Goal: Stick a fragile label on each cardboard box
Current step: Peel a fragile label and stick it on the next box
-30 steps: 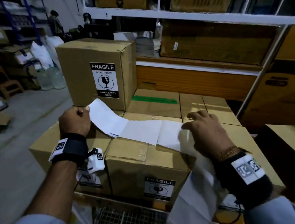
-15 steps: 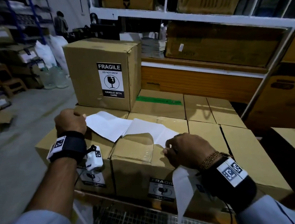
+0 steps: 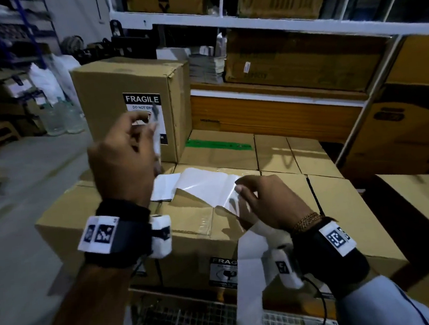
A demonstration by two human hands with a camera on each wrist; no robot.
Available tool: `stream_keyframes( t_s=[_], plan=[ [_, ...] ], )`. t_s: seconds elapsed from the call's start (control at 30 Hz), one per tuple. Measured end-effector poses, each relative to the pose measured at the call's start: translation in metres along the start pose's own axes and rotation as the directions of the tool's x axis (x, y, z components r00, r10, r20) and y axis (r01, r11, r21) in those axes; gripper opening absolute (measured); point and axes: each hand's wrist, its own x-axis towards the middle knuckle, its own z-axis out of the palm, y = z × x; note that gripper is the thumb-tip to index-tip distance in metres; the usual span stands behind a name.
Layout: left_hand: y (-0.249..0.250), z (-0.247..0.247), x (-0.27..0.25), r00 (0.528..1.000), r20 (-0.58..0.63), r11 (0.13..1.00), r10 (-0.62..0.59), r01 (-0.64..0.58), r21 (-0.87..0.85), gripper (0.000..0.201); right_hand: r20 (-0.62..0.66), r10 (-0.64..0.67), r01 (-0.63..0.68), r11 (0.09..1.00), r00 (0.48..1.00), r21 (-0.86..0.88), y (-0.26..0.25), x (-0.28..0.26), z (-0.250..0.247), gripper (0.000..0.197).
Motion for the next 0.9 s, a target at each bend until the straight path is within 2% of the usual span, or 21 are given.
stream_keyframes(
  t_s=[0.13, 0.3, 0.37, 0.43, 0.5, 0.53, 0.6, 0.67, 0.73, 0.87, 0.9],
  plan=[
    [0.017, 0.032, -0.029, 0.984, 0.166, 0.991, 0.072, -0.052, -0.120, 0.023, -0.026, 0.091, -0.085, 0.983, 0.996, 0.163, 0.013, -0.003, -0.008, 0.034],
    [0.030, 0.057, -0.066, 0.923, 0.322, 0.969, 0.212, -0.155, -0.192, 0.024, -0.115, 0.233, -0.168, 0.897, 0.965, 0.408, 0.023, -0.018, -0.013, 0.042],
    [0.034, 0.065, -0.079, 0.887, 0.364, 0.947, 0.286, -0.204, -0.247, 0.026, -0.116, 0.339, -0.213, 0.786, 0.934, 0.580, 0.023, -0.026, -0.021, 0.051],
    [0.039, 0.073, -0.089, 0.849, 0.389, 0.920, 0.357, -0.246, -0.306, 0.027, -0.049, 0.440, -0.253, 0.601, 0.897, 0.758, 0.021, -0.035, -0.034, 0.063],
    [0.044, 0.082, -0.098, 0.815, 0.385, 0.884, 0.432, -0.299, -0.358, 0.027, 0.014, 0.505, -0.293, 0.479, 0.863, 0.828, 0.022, -0.044, -0.047, 0.074],
    [0.047, 0.086, -0.103, 0.798, 0.381, 0.867, 0.467, -0.330, -0.372, 0.028, 0.034, 0.529, -0.312, 0.446, 0.848, 0.839, 0.024, -0.049, -0.053, 0.072],
    [0.054, 0.093, -0.112, 0.764, 0.387, 0.842, 0.517, -0.373, -0.389, 0.029, 0.046, 0.565, -0.323, 0.401, 0.824, 0.857, 0.033, -0.059, -0.061, 0.058],
    [0.064, 0.100, -0.120, 0.725, 0.421, 0.828, 0.545, -0.387, -0.406, 0.033, 0.025, 0.595, -0.305, 0.375, 0.804, 0.875, 0.047, -0.069, -0.067, 0.035],
    [0.077, 0.109, -0.128, 0.690, 0.455, 0.818, 0.562, -0.380, -0.432, 0.037, -0.025, 0.613, -0.279, 0.395, 0.790, 0.875, 0.063, -0.081, -0.075, 0.020],
    [0.111, 0.125, -0.140, 0.614, 0.517, 0.794, 0.597, -0.357, -0.492, 0.059, -0.164, 0.620, -0.264, 0.538, 0.767, 0.800, 0.094, -0.106, -0.096, 0.013],
    [0.123, 0.129, -0.142, 0.607, 0.528, 0.797, 0.594, -0.356, -0.487, 0.067, -0.207, 0.617, -0.269, 0.587, 0.759, 0.763, 0.105, -0.113, -0.102, 0.012]
  ],
)
